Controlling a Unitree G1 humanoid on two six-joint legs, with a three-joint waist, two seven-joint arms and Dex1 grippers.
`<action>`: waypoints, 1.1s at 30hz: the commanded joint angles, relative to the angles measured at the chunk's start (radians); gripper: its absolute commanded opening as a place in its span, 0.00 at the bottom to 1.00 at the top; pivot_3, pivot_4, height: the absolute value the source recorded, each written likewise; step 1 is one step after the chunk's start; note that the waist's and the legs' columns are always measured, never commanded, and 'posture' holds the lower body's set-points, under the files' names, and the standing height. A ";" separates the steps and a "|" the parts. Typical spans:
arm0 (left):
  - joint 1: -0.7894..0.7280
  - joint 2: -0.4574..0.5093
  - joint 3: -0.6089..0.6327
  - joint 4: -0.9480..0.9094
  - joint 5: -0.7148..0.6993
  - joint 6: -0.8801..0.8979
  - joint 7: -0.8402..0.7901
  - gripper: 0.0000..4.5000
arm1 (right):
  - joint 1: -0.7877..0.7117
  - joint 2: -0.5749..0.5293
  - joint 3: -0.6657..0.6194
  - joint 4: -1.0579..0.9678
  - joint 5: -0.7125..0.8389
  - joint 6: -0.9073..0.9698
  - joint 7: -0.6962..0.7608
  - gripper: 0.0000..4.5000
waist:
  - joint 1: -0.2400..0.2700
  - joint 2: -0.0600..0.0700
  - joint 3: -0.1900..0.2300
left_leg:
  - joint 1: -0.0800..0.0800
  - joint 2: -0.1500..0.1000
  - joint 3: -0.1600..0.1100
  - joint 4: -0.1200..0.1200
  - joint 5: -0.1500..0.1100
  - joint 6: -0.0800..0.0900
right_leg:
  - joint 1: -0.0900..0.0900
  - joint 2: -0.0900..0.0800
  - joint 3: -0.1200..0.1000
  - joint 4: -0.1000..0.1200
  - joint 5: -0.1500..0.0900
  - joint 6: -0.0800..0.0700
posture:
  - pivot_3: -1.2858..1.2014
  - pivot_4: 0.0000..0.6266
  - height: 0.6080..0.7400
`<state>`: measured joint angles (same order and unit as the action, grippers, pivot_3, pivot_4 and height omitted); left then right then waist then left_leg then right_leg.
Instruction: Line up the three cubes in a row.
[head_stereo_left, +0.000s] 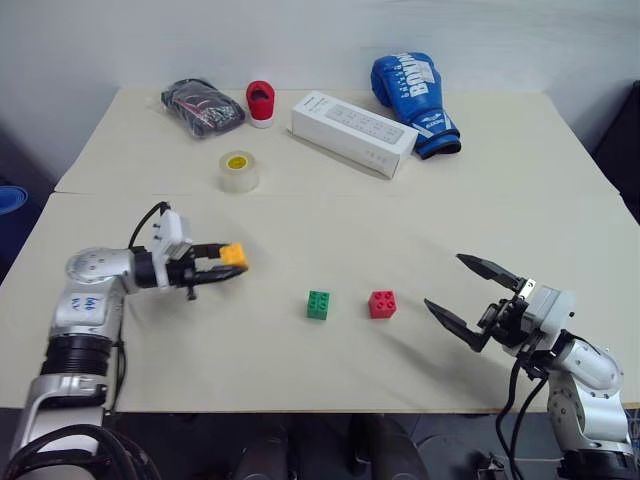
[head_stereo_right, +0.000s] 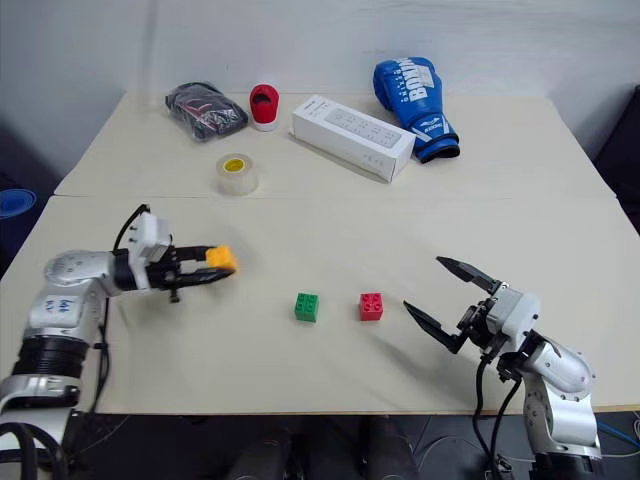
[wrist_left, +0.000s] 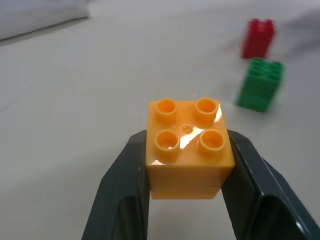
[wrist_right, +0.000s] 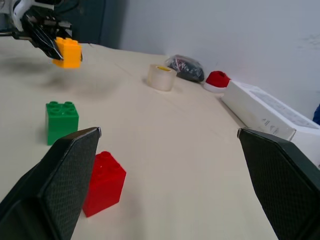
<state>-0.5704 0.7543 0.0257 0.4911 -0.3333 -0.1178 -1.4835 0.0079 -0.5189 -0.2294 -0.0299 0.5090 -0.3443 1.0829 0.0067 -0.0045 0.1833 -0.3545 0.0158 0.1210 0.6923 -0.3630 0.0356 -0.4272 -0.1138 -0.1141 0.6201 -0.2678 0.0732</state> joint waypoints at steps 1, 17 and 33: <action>-0.071 -0.027 -0.072 0.099 0.034 -0.139 -0.127 0.34 | -0.004 -0.034 -0.029 0.002 0.037 0.004 0.034 1.00 | 0.008 0.000 0.000 | 0.000 -0.001 0.000 0.000 0.000 0.001 | 0.000 0.000 0.000 0.000 0.000 0.000 | 0.52 0.24 1.00; -0.155 -0.141 -0.206 0.364 0.097 -0.323 -0.106 0.34 | 0.088 -0.048 -0.052 -0.121 0.051 0.063 0.004 1.00 | 0.014 0.000 0.000 | -0.001 0.000 0.000 0.002 -0.001 0.003 | 0.000 0.000 0.000 0.002 0.001 0.001 | 0.52 0.24 1.00; 0.084 0.053 0.038 0.063 -0.035 -0.212 0.032 0.86 | 0.044 -0.100 -0.053 -0.146 0.070 0.145 0.016 1.00 | -0.016 0.000 0.000 | -0.003 0.002 -0.001 0.003 -0.002 0.003 | -0.001 -0.001 0.001 0.001 0.001 0.001 | 0.52 0.24 1.00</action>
<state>-0.5315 0.7672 0.0015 0.6280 -0.3308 -0.3463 -1.4770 0.0629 -0.5927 -0.2503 -0.1559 0.5524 -0.2056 1.0860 -0.0089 -0.0043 0.1834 -0.3568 0.0179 0.1202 0.6952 -0.3650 0.0382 -0.4284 -0.1143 -0.1134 0.6214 -0.2672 0.0743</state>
